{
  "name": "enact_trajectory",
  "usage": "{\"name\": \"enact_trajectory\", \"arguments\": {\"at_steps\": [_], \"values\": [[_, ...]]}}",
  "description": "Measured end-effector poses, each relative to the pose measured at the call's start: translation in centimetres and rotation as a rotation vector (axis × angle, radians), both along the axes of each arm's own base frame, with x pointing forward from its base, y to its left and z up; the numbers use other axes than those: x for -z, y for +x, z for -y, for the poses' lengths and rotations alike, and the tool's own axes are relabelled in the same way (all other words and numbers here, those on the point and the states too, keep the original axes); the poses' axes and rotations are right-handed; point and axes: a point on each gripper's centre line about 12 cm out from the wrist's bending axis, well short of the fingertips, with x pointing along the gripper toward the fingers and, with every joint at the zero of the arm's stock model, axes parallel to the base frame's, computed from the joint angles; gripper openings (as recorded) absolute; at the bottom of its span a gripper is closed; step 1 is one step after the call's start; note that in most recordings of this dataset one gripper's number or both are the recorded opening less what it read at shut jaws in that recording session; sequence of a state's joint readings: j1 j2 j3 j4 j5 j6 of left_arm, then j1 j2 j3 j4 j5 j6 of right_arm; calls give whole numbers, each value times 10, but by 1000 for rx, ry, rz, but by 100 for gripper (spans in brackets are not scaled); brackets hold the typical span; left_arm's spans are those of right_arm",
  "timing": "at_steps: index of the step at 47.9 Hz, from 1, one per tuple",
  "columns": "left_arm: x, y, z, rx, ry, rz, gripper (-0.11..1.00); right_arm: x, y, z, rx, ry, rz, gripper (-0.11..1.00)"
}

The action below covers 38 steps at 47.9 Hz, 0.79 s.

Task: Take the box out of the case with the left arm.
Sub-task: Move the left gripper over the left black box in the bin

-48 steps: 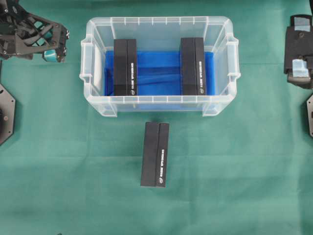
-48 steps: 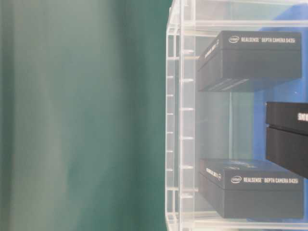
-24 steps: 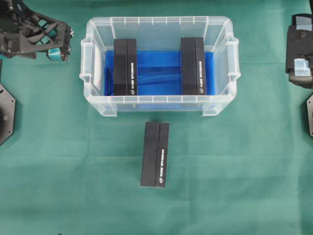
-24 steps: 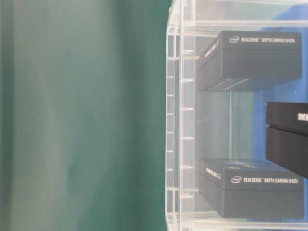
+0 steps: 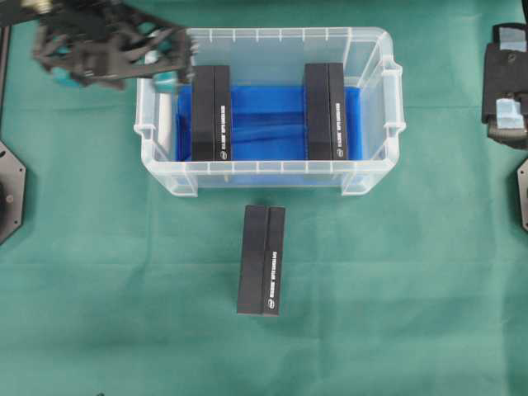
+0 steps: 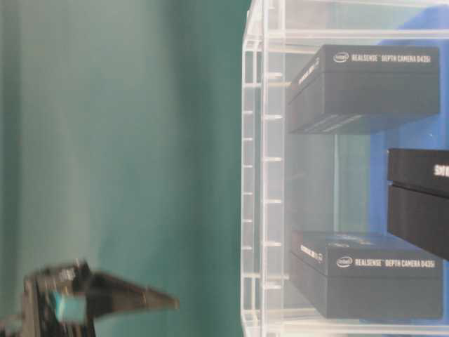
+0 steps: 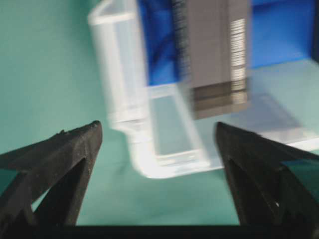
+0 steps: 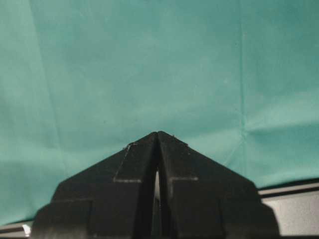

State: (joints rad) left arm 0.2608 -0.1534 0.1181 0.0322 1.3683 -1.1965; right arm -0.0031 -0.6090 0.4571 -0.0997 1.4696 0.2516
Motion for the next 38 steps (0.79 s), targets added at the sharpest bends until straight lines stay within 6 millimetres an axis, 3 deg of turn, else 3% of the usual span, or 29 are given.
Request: {"name": "enact_trajectory", "arguments": {"at_steps": [10, 17, 38], "values": [[-3, 43, 2, 21, -3, -2, 98, 0, 0, 0, 0, -2, 0, 2], [-1, 62, 5, 25, -13, -28, 98, -1, 0, 0, 0, -2, 2, 2], [-1, 66, 7, 10, -22, -44, 98, -4, -7, 0, -1, 0, 24, 2]]}}
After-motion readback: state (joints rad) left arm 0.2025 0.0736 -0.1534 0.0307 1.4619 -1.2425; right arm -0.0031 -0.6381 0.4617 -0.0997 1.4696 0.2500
